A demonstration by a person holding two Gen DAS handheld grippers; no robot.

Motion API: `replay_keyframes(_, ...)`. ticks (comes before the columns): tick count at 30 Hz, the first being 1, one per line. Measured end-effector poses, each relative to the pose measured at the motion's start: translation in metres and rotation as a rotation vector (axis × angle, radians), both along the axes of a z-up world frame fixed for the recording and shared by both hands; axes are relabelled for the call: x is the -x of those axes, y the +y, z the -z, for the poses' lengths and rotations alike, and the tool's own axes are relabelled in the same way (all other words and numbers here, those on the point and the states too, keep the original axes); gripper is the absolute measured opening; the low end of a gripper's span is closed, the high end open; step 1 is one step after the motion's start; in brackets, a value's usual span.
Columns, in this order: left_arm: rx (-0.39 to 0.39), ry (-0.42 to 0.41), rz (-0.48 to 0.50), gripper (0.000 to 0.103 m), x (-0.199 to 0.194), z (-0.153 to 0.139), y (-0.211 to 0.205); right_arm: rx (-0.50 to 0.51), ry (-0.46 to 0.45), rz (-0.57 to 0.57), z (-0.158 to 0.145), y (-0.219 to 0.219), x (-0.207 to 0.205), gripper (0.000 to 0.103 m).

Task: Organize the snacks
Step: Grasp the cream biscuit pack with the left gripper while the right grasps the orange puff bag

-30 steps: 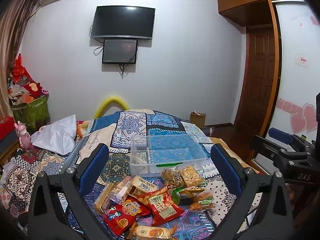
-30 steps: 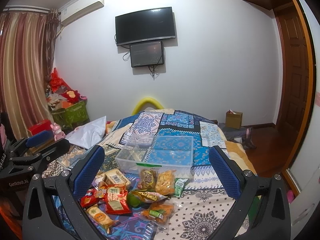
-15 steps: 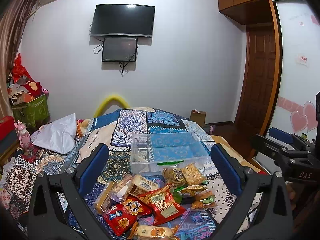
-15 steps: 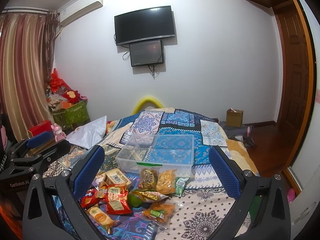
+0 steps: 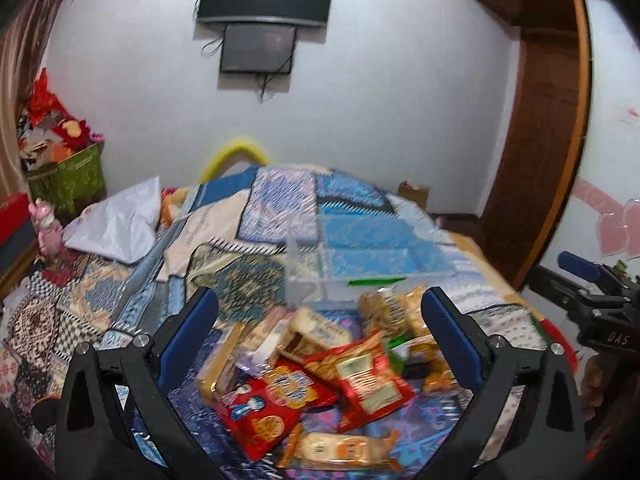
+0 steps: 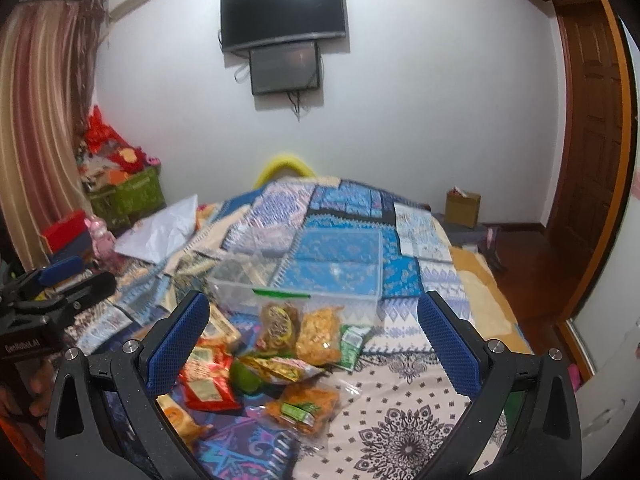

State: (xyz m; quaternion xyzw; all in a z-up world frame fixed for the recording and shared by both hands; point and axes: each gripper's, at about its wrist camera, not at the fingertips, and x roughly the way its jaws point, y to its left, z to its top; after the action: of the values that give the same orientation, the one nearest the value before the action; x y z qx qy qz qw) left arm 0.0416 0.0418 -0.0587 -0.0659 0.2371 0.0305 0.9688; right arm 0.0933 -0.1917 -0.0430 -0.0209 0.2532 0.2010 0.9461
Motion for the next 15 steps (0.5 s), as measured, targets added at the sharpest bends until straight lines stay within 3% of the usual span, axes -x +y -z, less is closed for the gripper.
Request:
replay_keyframes(3,-0.018,0.031,-0.015,0.097,-0.014,0.016,0.007,0.002,0.068,0.008,0.017,-0.003,-0.017,0.103)
replay_keyframes(6,-0.001,0.115,-0.017,0.090,-0.028,0.033,0.013,0.005,0.115,0.012,0.028,-0.005,-0.029,0.103)
replay_keyframes(15,0.031,0.288,0.025,0.080,-0.074,0.073,0.013,0.043,0.225,-0.029,0.058,-0.001,-0.064,0.081)
